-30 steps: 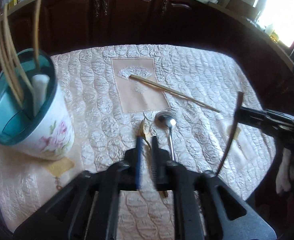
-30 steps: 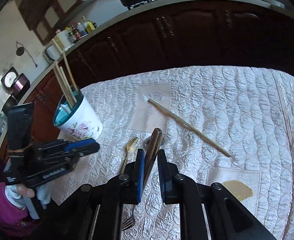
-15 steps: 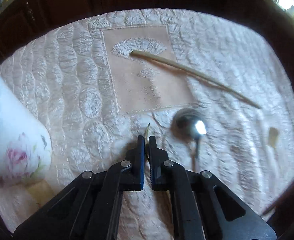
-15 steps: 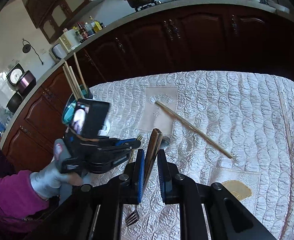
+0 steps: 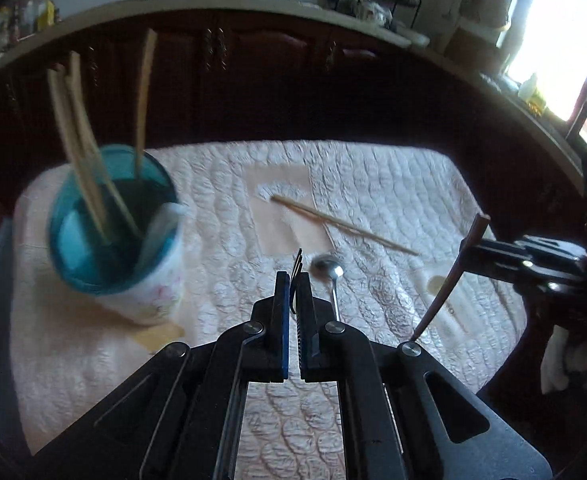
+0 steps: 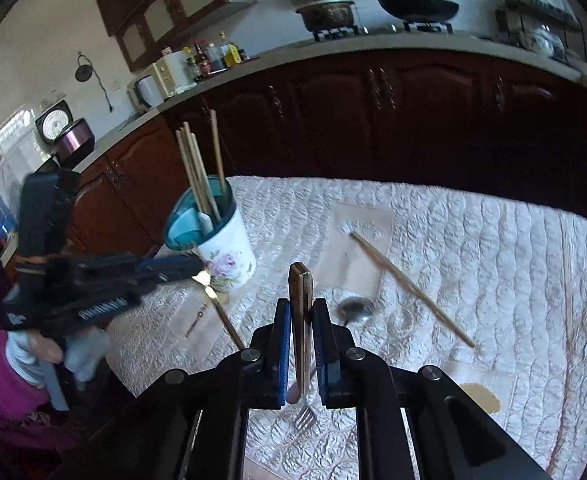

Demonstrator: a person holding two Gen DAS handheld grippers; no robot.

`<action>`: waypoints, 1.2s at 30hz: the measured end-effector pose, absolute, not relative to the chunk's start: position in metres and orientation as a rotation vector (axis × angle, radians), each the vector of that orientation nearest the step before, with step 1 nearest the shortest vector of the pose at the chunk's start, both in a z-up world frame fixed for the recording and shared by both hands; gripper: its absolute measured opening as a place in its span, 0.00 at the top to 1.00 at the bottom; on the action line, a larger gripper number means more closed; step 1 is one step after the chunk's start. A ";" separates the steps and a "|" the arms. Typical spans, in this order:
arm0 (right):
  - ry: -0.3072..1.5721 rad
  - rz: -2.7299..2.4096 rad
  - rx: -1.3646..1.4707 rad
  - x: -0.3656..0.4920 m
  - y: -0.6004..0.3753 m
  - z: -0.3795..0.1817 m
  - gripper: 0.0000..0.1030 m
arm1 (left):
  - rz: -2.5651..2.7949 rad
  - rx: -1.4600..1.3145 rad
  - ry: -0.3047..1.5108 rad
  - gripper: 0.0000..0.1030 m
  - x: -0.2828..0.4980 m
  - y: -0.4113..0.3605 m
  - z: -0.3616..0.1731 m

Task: Organize utensils
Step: 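Lift both forks upright and carry them over the floral holder, then lower the gold fork into the holder and open the left tool while the right tool releases its fork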

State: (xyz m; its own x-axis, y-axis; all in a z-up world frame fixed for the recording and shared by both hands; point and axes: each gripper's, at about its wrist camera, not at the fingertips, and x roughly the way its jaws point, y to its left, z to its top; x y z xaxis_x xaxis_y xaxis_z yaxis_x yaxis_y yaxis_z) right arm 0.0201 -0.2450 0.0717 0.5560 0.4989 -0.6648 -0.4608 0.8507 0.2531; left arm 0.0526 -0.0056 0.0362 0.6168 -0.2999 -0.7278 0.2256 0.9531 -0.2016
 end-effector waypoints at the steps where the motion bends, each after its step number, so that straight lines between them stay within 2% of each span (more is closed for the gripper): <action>1: 0.792 0.571 0.048 0.020 -0.243 0.075 0.90 | -0.292 -0.102 0.829 0.99 0.047 0.003 0.047; 9: 0.708 0.619 0.020 0.023 -0.224 0.115 0.90 | -0.179 -0.125 0.688 0.99 0.025 0.064 0.112; 14: 0.647 0.648 0.005 0.036 -0.206 0.145 0.90 | -0.074 -0.145 0.641 0.99 0.030 0.102 0.130; 26: 0.543 0.698 -0.042 0.076 -0.152 0.203 0.91 | 0.059 -0.134 0.638 0.98 0.064 0.143 0.119; 36: 0.561 0.743 -0.064 0.122 -0.096 0.199 0.91 | 0.106 -0.111 0.683 0.99 0.092 0.153 0.093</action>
State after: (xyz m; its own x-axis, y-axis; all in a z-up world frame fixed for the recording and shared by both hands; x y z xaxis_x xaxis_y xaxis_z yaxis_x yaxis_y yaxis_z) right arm 0.1218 -0.0955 0.1985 0.5971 0.6231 -0.5052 -0.6565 0.7415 0.1387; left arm 0.0919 0.1528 0.0928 0.7710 0.0614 -0.6339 -0.1340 0.9887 -0.0672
